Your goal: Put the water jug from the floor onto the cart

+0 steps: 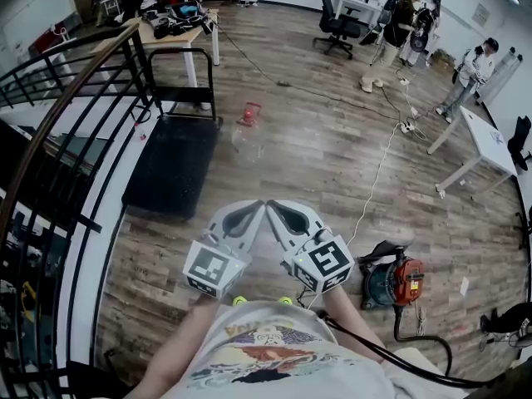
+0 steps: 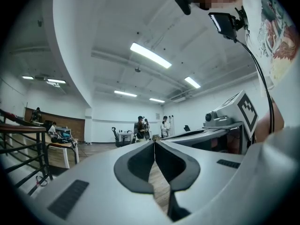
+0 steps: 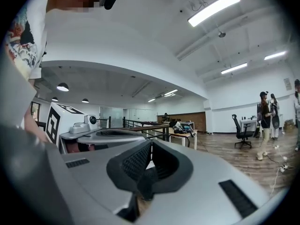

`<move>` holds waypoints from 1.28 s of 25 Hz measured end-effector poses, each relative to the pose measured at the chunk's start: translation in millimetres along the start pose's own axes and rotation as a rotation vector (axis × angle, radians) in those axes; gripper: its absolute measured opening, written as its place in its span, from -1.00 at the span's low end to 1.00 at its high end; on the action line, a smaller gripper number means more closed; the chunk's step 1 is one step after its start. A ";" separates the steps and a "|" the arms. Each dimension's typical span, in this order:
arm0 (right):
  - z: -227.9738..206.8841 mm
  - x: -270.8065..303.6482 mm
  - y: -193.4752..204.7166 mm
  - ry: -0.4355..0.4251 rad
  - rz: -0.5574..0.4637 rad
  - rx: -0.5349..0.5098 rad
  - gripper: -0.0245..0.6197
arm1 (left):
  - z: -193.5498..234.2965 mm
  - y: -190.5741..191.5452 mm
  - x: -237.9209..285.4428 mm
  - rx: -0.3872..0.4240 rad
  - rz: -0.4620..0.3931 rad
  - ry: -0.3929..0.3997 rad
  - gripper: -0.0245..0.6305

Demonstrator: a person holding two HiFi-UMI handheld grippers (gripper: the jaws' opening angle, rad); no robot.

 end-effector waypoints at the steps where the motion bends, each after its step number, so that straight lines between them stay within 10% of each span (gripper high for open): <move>1: 0.8 0.3 -0.1 0.001 0.000 0.002 -0.86 | 0.0 0.1 -1.0 -0.001 0.002 0.000 -0.89; 32: 28.8 66.2 23.1 0.009 0.081 0.021 -0.86 | 53.4 29.8 -38.2 -0.016 0.042 -0.004 -0.88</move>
Point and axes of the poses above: the fingertips, and each gripper's own axes: x forward along the fingers, z to its left, y out of its underside, the point moved 8 cm from there along -x, backward along the fingers, and after that the axes turned 11 degrees about x, right-handed, at the moved point
